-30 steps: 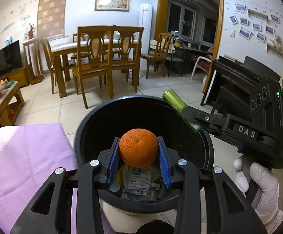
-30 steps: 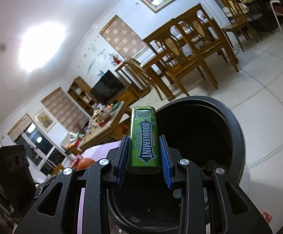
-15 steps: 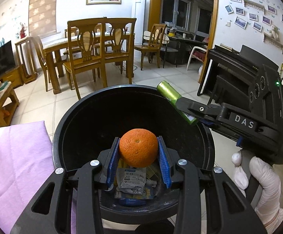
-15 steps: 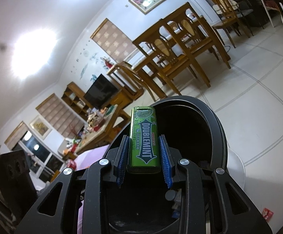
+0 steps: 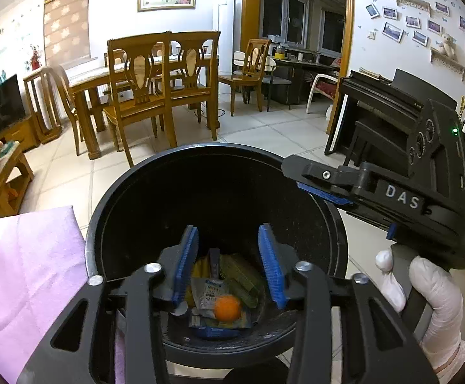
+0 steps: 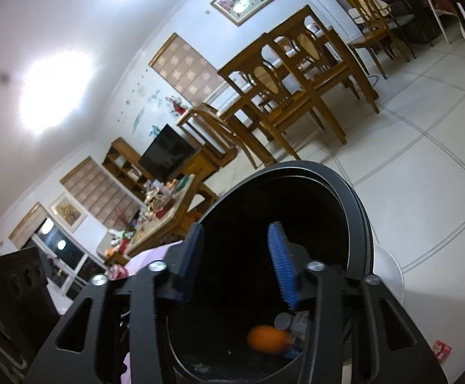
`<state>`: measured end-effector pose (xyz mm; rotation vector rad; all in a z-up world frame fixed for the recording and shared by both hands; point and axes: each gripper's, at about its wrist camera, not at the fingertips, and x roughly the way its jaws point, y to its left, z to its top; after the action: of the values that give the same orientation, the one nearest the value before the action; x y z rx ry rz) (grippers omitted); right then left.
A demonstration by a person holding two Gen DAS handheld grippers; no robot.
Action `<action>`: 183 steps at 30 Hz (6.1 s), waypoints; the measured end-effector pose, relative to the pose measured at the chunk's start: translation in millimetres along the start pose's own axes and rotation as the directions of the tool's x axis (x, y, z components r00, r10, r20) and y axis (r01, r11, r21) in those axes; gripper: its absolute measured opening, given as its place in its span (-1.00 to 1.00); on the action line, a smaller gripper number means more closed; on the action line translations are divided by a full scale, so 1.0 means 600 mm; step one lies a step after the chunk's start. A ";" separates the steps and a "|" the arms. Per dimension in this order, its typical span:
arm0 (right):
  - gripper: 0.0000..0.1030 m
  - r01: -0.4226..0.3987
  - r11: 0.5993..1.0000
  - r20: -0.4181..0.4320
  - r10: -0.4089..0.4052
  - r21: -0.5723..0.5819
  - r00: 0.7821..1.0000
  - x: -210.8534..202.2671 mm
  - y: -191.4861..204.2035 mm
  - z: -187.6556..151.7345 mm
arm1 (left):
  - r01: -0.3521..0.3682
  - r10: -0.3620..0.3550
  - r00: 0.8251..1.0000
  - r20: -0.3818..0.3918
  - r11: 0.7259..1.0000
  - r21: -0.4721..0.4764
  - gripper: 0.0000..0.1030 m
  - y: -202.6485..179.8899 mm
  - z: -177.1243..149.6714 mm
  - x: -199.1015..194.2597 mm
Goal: Collect trash
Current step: 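Open both grippers to drop the orange and gum pack into the bin, then move both open grippers back to the red box and white cup, then grasp the red snack box with the left gripper while the right grasps the white cup, then carry the red box and white cup over the black bin with both grippers, then open both grippers to drop the red box and white cup into the bin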
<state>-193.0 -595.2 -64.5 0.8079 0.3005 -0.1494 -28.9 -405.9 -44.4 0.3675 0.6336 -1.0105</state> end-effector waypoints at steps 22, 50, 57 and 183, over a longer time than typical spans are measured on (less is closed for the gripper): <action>0.57 0.017 1.000 0.010 -0.017 0.003 1.000 0.004 0.010 -0.011 | -0.105 0.104 0.994 0.038 0.995 0.004 0.89 0.021 -0.006 -0.027; 0.90 -0.091 0.979 -0.191 0.055 -0.184 0.980 0.144 0.240 -0.088 | -0.319 0.309 0.948 -0.077 0.926 -0.202 0.89 0.351 -0.074 -0.137; 0.89 -0.185 0.914 -0.290 0.078 -0.361 0.954 0.209 0.363 -0.127 | -0.409 0.382 0.911 -0.157 0.884 -0.225 0.89 0.492 -0.093 -0.146; -0.25 -0.005 1.000 0.021 0.006 -0.011 1.000 0.055 -0.025 0.044 | 0.072 -0.073 0.997 -0.032 0.997 -0.031 -0.36 0.029 -0.016 0.042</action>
<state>-160.0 -625.1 -68.2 0.7953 0.2793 -0.1506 -7.2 -408.7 -67.7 0.3379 0.6952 -1.0652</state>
